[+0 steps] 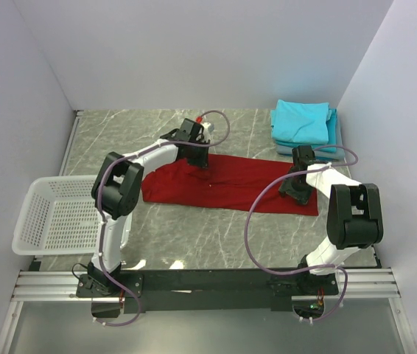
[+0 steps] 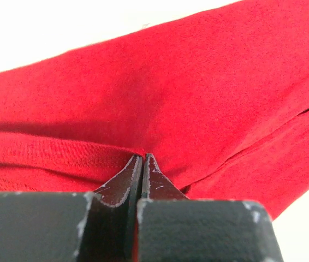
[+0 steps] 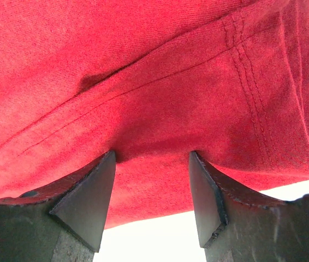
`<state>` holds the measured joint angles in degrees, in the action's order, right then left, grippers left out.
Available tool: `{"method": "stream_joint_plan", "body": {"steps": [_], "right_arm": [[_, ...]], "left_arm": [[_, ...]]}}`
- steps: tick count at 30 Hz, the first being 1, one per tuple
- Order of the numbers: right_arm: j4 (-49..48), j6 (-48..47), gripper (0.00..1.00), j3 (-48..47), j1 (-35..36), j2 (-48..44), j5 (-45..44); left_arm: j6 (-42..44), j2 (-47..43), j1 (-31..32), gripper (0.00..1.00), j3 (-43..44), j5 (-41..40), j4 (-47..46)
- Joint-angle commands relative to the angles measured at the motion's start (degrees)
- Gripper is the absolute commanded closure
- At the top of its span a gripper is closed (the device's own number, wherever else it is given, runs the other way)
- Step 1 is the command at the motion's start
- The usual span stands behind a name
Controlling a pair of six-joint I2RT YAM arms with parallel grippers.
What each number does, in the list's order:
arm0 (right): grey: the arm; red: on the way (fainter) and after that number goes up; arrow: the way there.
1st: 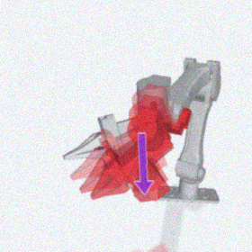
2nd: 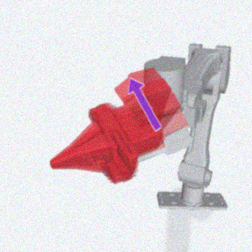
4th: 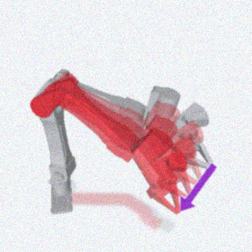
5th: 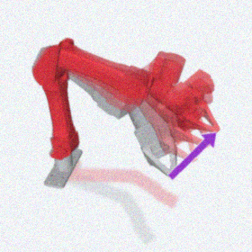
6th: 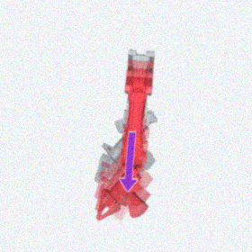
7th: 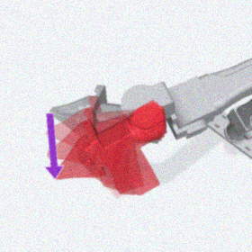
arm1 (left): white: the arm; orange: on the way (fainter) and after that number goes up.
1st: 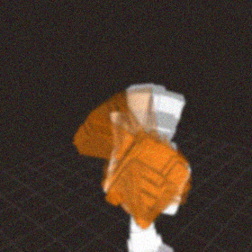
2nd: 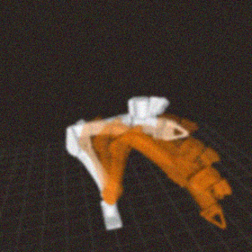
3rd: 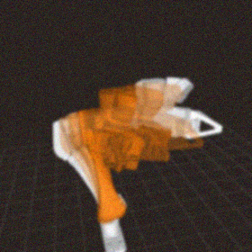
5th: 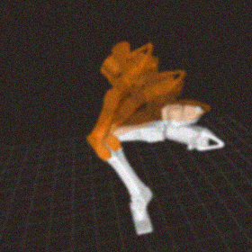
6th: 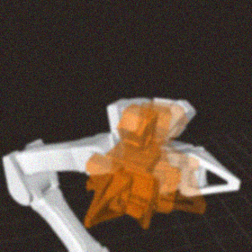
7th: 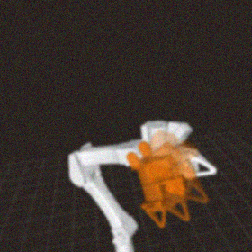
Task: Fold and stack the t-shirts
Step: Fold the tshirt
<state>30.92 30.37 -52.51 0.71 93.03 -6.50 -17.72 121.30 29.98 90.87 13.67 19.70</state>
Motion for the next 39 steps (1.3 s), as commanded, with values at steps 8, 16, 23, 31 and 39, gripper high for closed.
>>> {"method": "stream_joint_plan", "body": {"steps": [8, 16, 23, 31, 39], "right_arm": [[0.4, -0.4, 0.37, -1.2, -0.4, 2.3, -1.5], [0.9, -0.4, 0.37, -1.6, -0.4, 1.6, -2.2], [0.3, -0.7, 0.37, -0.7, -0.4, -0.2, -1.1], [-0.7, -0.8, 0.37, 0.5, -0.4, -1.6, -0.7], [-1.2, -0.7, 0.37, 0.9, -0.4, -1.6, -0.6]], "left_arm": [[10.6, 5.0, 0.4, 0.9, 9.5, 4.2, 3.2], [7.1, 1.9, 0.4, 0.13, 8.3, -2.1, 4.9], [-0.4, -12.6, 0.3, 0.01, -3.7, -11.5, -4.6], [-8.3, -20.3, 0.3, 0.01, -18.1, -4.7, -9.6], [-13.9, -18.8, 0.3, 0.01, -27.1, 4.3, -19.3]]}}
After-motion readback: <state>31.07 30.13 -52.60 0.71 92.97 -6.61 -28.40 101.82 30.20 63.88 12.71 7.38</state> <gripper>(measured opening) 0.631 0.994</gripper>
